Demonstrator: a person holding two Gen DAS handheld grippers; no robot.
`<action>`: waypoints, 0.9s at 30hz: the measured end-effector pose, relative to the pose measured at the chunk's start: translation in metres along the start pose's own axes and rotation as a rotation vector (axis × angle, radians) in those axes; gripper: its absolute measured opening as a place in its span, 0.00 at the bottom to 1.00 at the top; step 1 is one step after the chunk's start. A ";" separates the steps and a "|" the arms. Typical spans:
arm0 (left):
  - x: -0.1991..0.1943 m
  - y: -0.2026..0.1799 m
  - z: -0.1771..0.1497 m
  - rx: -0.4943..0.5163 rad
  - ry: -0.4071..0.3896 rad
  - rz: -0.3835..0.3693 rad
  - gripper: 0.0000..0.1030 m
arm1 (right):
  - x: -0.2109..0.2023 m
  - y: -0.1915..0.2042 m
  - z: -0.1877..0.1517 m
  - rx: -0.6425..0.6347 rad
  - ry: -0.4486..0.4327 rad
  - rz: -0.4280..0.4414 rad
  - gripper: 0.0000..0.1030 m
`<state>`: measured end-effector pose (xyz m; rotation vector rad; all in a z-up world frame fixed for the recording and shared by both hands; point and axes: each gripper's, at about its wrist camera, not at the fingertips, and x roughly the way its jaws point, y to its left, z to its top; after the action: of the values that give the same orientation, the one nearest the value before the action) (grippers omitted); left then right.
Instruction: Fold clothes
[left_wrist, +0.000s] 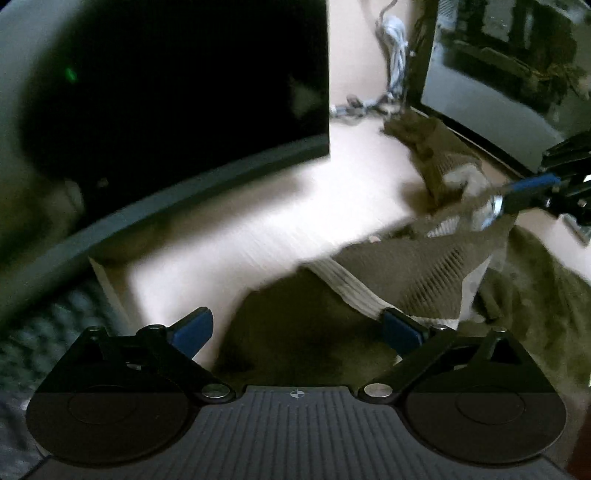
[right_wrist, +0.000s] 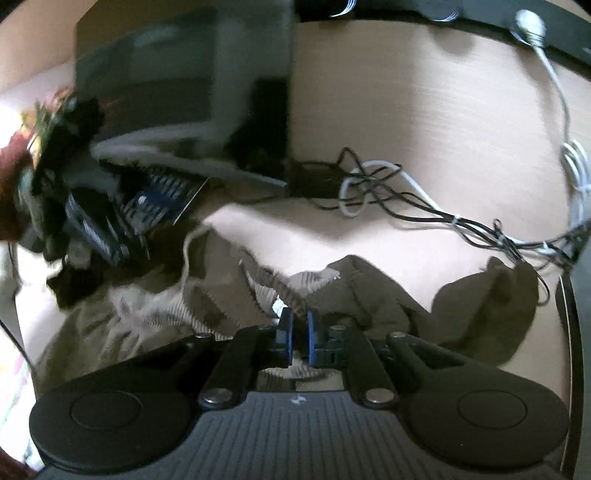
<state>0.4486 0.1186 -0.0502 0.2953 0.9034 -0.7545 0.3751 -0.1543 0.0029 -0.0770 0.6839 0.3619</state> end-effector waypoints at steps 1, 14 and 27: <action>0.005 0.000 -0.002 -0.011 0.006 -0.013 0.97 | -0.001 0.000 0.004 -0.003 -0.013 -0.003 0.07; -0.078 -0.020 -0.038 -0.228 -0.222 0.248 0.08 | 0.026 -0.004 0.051 -0.017 -0.111 -0.038 0.07; -0.138 0.038 -0.108 -0.657 -0.310 0.417 0.42 | 0.048 -0.005 0.019 -0.006 0.000 -0.085 0.27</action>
<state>0.3570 0.2661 -0.0082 -0.2100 0.7148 -0.0882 0.4228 -0.1411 -0.0129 -0.1114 0.6771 0.2829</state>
